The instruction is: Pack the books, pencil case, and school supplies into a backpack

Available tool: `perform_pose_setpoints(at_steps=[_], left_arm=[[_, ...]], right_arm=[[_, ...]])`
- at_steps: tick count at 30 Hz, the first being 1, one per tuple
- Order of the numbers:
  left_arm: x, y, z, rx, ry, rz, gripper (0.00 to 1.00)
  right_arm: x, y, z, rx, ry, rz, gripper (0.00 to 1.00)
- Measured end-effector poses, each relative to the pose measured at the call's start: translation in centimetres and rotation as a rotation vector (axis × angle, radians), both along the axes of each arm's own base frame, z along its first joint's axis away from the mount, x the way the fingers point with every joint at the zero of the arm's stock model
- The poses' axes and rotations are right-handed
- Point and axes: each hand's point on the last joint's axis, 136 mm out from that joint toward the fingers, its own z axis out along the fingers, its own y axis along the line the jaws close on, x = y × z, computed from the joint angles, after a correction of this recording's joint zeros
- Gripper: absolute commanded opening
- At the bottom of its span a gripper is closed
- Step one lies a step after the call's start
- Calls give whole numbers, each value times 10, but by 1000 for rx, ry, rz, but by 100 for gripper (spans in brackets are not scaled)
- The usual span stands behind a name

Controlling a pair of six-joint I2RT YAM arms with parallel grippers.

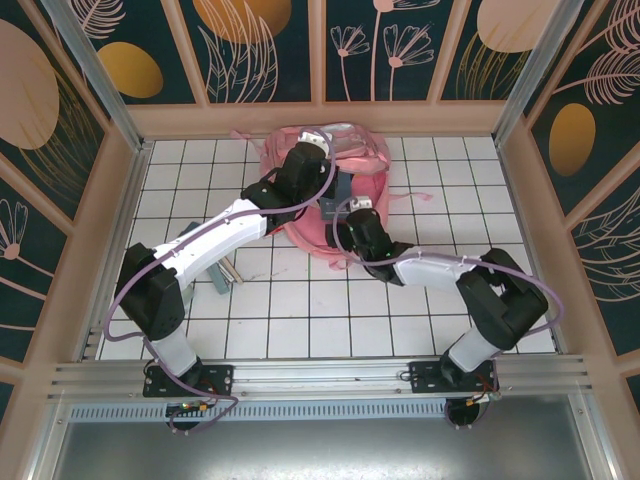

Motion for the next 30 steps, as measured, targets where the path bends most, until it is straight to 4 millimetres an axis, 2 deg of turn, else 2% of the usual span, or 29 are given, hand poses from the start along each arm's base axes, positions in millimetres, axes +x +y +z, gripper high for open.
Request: perform_pose_setpoints(at_steps=[2, 4, 9, 15, 21, 30], left_arm=[[0, 0, 0, 0, 0, 0, 0], [0, 0, 0, -1, 0, 0, 0], [0, 0, 0, -2, 1, -2, 0], [-1, -2, 0, -6, 5, -9, 0], [-3, -4, -1, -20, 15, -23, 0], [-5, -8, -1, -35, 27, -44, 0]], right_arm=[[-12, 3, -11, -1, 25, 30, 15], [-19, 3, -19, 0, 51, 44, 5], [-16, 4, -34, -3, 84, 42, 1], [2, 5, -54, 1, 127, 30, 0], [25, 8, -49, 16, 107, 4, 0], [79, -3, -42, 15, 60, -70, 1]])
